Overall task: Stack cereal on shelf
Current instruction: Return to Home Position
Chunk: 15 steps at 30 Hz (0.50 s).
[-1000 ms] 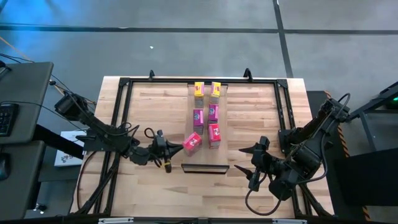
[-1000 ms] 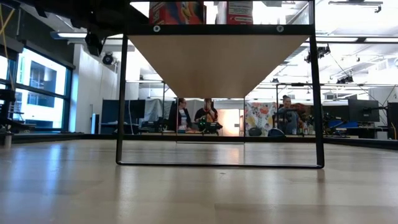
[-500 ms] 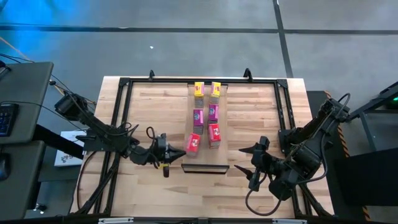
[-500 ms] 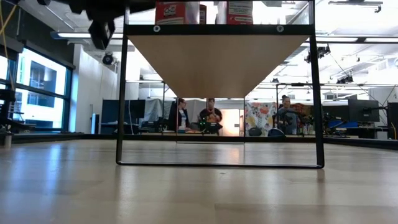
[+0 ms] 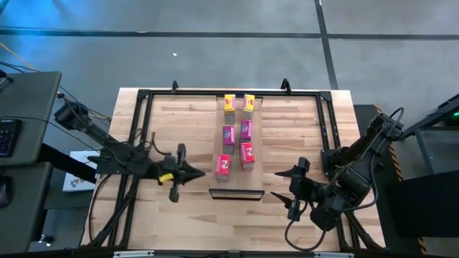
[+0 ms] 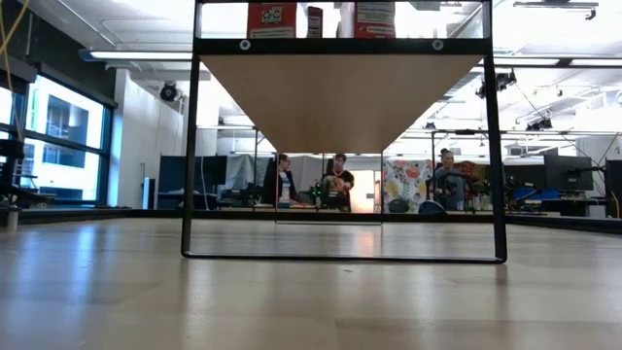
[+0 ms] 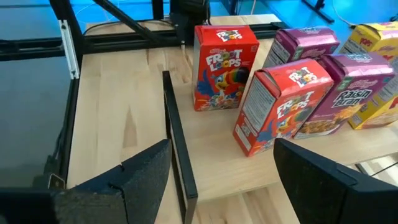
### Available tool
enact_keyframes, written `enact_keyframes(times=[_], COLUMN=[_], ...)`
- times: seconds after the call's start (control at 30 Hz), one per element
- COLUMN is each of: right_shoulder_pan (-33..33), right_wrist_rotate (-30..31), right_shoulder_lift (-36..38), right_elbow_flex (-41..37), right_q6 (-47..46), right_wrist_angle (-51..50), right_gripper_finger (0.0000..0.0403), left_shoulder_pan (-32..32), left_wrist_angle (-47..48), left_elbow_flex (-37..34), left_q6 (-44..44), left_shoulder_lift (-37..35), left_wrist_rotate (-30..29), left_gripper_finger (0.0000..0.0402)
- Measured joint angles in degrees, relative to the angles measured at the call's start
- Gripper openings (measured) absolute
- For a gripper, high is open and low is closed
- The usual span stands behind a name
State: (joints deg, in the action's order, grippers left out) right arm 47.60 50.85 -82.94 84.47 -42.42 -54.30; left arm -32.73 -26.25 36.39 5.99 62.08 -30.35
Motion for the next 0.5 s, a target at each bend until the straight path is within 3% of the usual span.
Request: enact_keyframes(times=[0.17,0.27,0.37,0.5], right_shoulder_pan=[0.0,0.0,0.0,1.5], right_wrist_rotate=[-1.1,-1.4,-1.8,-2.6], right_shoulder_lift=[0.0,0.0,0.1,0.1], right_elbow_flex=[0.0,0.0,0.0,0.0], right_q6=[1.4,0.6,-3.0,-11.9], right_wrist_angle=[-0.7,-3.9,-9.9,-20.4], right_gripper_finger=[0.0282,0.0265,0.0217,0.0106], left_shoulder_pan=[1.5,3.3,5.4,7.4], left_wrist_angle=[1.5,1.8,2.5,2.8], left_elbow_flex=[-3.0,-5.2,-7.6,-11.8], left_q6=[-7.5,-10.2,-11.9,-12.6], left_shoulder_lift=[-7.4,-12.1,-16.7,-22.5], left_wrist_rotate=[-0.6,1.9,4.4,6.5], left_gripper_finger=[0.0,0.0,0.0,0.0])
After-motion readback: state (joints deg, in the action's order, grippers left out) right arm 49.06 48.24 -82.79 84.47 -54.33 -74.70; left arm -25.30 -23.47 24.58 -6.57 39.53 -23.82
